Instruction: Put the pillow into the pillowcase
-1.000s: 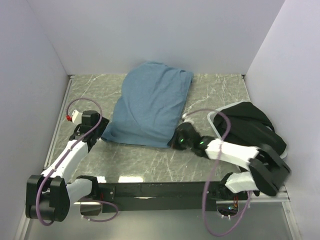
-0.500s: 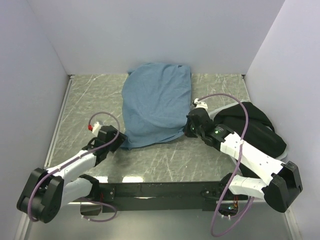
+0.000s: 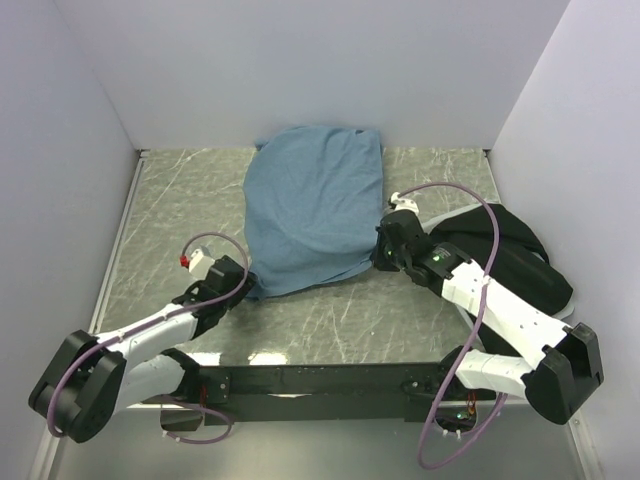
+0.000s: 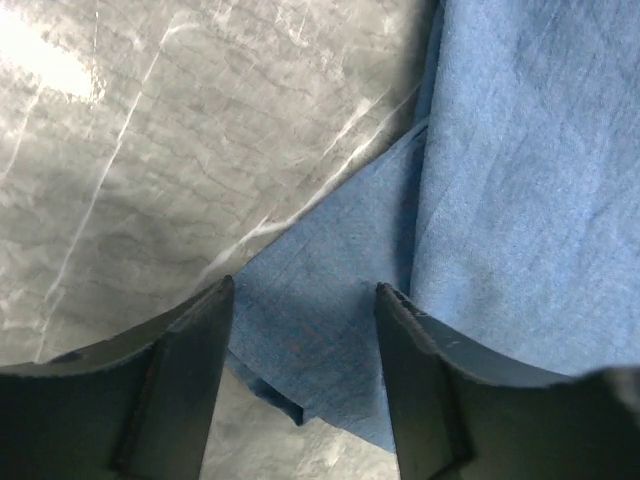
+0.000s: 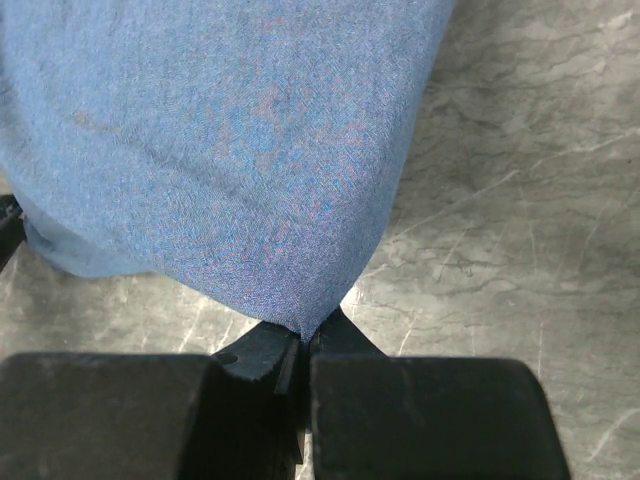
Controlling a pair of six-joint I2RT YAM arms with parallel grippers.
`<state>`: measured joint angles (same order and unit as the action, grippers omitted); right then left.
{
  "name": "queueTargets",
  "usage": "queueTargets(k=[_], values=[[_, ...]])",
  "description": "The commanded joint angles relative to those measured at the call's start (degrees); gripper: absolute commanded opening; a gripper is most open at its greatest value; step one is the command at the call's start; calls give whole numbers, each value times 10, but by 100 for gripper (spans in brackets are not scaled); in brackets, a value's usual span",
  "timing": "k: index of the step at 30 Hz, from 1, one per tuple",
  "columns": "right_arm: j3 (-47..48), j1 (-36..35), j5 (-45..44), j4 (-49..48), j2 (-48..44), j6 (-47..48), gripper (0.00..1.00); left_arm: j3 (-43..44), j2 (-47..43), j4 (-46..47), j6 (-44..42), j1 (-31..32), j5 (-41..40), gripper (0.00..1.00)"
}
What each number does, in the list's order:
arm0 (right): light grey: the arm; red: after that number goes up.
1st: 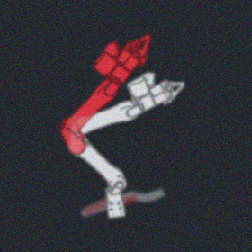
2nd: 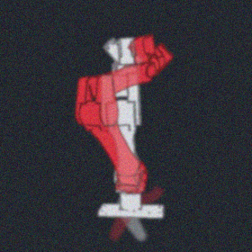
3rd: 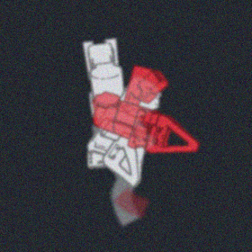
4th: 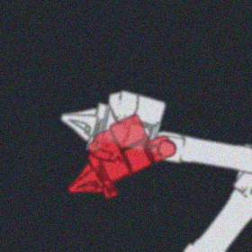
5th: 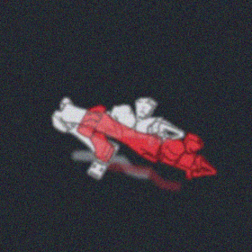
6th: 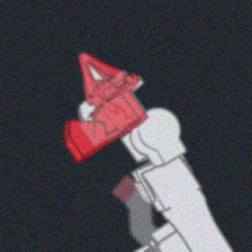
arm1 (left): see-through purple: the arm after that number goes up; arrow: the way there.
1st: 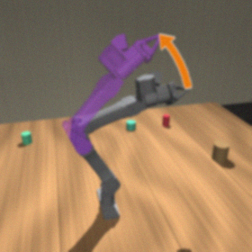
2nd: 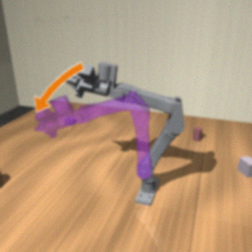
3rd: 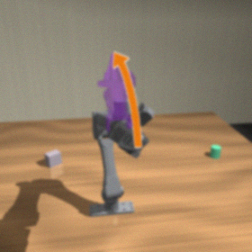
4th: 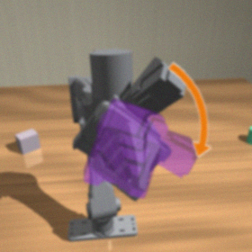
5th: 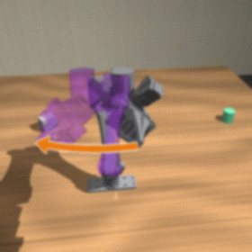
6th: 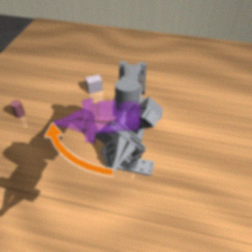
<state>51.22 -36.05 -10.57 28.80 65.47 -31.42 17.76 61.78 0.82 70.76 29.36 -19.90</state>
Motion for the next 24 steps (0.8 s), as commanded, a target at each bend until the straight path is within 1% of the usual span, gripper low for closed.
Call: queueTargets(k=[1,2,5,6,8,9,11,15,16,17,18,20,21,22,23,24], values=[[56,13,6,-10,-16,13,0,2,26,-36,20,31,-41,61],[69,13,8,-5,-12,14,0,7,32,-30,24,42,-44,59],[116,14,8,18,-1,20,0,23,68,-19,12,64,-51,45],[137,14,4,22,2,23,0,25,73,-17,10,67,-50,32],[159,15,4,35,6,27,0,32,76,-13,-8,69,-42,15],[179,15,4,38,9,30,0,37,73,-20,-8,69,-44,1],[198,15,5,49,14,35,0,50,52,-33,-19,69,-47,1],[238,14,3,68,25,46,0,73,2,-101,-26,69,-68,2],[243,15,1,69,26,49,0,77,-6,-127,-33,69,-74,10],[247,16,-1,74,27,54,0,76,-18,-131,-37,69,-77,24],[259,18,-2,78,30,55,0,72,-22,-126,-45,69,-65,45],[272,20,1,84,34,59,0,45,-28,-54,-92,69,-27,52],[287,22,1,86,40,60,0,35,-27,-27,-104,70,12,55],[295,22,3,89,44,60,0,28,-25,-13,-107,72,20,56],[304,23,4,98,47,64,0,12,-21,28,-111,75,29,56],[319,24,4,102,54,65,0,4,-19,45,-113,75,39,56]])
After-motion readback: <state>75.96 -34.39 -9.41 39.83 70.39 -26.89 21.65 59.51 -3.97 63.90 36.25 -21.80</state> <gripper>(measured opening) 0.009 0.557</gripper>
